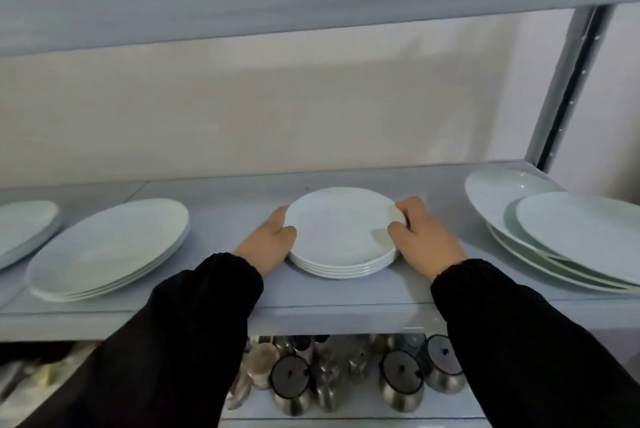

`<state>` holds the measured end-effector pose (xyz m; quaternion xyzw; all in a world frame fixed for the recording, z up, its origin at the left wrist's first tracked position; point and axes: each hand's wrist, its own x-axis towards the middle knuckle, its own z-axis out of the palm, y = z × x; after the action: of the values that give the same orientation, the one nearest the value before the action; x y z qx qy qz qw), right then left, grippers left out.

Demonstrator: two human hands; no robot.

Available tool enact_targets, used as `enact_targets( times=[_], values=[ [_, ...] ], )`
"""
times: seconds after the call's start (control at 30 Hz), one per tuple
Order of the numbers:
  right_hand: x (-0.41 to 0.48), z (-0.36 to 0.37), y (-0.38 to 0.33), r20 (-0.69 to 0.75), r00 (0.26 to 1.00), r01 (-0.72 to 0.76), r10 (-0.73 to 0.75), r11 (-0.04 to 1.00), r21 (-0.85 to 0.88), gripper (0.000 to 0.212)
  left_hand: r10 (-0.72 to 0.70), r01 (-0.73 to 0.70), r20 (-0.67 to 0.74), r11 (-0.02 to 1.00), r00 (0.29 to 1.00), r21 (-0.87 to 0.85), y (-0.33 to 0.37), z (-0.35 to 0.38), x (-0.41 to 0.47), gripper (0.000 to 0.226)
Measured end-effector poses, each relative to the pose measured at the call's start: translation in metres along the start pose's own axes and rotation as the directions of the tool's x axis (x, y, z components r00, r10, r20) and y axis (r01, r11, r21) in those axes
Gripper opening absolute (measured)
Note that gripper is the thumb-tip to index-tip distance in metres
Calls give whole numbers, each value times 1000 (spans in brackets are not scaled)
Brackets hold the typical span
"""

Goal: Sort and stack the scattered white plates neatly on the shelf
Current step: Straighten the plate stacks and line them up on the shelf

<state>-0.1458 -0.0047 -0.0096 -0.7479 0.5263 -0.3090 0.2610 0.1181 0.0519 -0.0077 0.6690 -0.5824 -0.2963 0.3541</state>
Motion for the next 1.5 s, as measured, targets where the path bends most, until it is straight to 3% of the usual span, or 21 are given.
enact_targets(
  times=[0.1, 0.17, 0.27, 0.33, 0.43, 0.7, 1.0, 1.1, 1.2, 1.27, 1.4, 1.5],
  values=[
    [0, 5, 1, 53, 997, 56, -53, 997, -53, 19, -18, 18, -15, 1000, 1000, -12, -10, -6, -22, 68],
    [-3, 7, 0, 78, 994, 77, -70, 993, -84, 22, 76, -76, -3, 997, 997, -28, -11, -13, -38, 91],
    [-7, 10, -7, 92, 992, 91, -82, 991, -94, 25, 166, -170, 38, 976, 985, 140, -10, -21, -60, 86],
    [-11, 17, -16, 87, 993, 86, -79, 993, -81, 24, 159, -155, 1, 957, 987, 246, -16, -26, -69, 98],
    [-16, 36, -34, 87, 993, 82, -78, 995, -50, 22, 127, -109, -49, 956, 991, 271, -33, -44, -77, 109],
    [-15, 87, -75, 139, 987, 85, -80, 996, -31, 33, 66, -50, -57, 968, 996, 247, -67, -102, -95, 100],
    [-21, 84, -76, 55, 995, 86, -89, 995, 54, 51, 107, -107, 23, 909, 994, 402, -74, -102, -81, 107],
    [-24, 83, -77, -4, 998, 58, -57, 995, 87, 41, 134, -143, 51, 893, 990, 427, -75, -99, -80, 106],
    [-27, 79, -81, 29, 999, 41, -43, 995, 86, 23, 120, -134, 60, 894, 991, 427, -77, -100, -78, 103],
    [-30, 71, -79, 88, 995, 37, -40, 999, 34, 34, 104, -113, 45, 917, 994, 381, -77, -102, -79, 101],
    [-38, 53, -67, 145, 988, 48, -49, 999, 7, 94, 114, -114, 18, 941, 993, 319, -78, -103, -81, 97],
    [-38, 55, -71, 240, 958, 175, -159, 984, -45, 88, 149, -145, 13, 932, 989, 332, -78, -103, -81, 95]
  ],
)
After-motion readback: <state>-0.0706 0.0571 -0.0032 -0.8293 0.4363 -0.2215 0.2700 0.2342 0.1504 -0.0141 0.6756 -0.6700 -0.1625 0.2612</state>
